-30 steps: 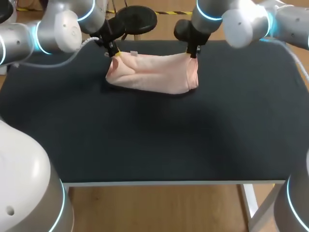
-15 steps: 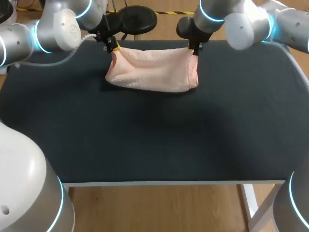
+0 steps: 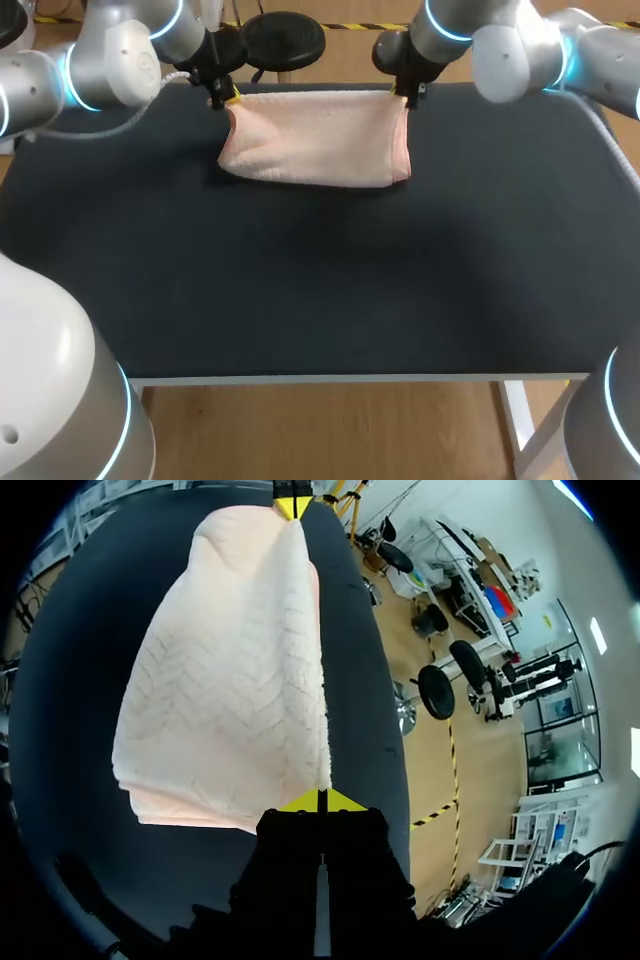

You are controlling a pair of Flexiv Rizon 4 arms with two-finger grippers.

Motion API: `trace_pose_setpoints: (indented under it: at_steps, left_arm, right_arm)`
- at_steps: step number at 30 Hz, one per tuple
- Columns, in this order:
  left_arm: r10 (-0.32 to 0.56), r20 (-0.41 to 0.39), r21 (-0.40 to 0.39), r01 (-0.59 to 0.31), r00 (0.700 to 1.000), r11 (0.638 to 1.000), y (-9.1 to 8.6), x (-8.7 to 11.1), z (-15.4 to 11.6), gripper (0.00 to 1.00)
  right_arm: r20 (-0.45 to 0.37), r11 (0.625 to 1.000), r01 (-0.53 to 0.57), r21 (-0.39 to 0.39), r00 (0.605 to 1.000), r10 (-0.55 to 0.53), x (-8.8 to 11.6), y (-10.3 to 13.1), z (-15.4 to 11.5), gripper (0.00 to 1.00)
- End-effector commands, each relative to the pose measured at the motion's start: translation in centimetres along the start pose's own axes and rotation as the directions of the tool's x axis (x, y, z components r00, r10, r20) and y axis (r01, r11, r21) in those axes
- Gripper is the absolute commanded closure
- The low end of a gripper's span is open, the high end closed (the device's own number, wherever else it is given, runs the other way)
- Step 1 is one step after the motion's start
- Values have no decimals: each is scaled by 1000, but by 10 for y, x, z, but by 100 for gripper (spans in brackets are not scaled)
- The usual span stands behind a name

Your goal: Fold the towel

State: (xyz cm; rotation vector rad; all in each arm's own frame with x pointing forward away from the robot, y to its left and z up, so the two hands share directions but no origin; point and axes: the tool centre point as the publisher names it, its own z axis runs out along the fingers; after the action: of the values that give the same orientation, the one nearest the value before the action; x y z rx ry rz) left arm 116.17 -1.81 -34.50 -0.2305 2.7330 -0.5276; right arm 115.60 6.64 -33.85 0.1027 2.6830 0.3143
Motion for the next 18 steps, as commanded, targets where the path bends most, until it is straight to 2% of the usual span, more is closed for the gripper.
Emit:
trace_pose_setpoints:
  at_steps: [1, 3, 4, 5, 6, 13, 18]
  left_arm:
    - [0, -7, -8, 0, 1000, 1000, 0, -4, 4, 100]
    - [-2, -13, -13, 2, 1000, 1000, 1, -4, 4, 100]
    - [-7, -24, -25, 6, 1000, 1000, 1, -3, 4, 84]
    - [-7, -27, -34, 6, 1000, 999, 2, -2, 5, 34]
    - [-8, -29, -38, 7, 1000, 999, 2, -2, 5, 0]
    - [-39, -34, -34, 38, 999, 999, 6, 7, -9, 0]
    - [-104, -23, 30, 104, 994, 994, 8, 12, -34, 0]
  right_arm:
    - [-19, 1000, 6, 3, 1000, -6, -3, 0, 8, 100]
    - [-29, 1000, 7, 9, 1000, -7, -2, -1, 9, 100]
    - [-37, 1000, 6, 21, 999, -5, -1, -1, 9, 100]
    - [-44, 1000, 13, 19, 999, -12, -1, -1, 10, 80]
    - [-48, 1000, 11, 23, 999, -10, -1, -1, 10, 0]
    - [-15, 999, -8, 33, 1000, 9, -1, -1, 0, 0]
    - [12, 1000, -4, -4, 1000, 4, 2, 8, -21, 0]
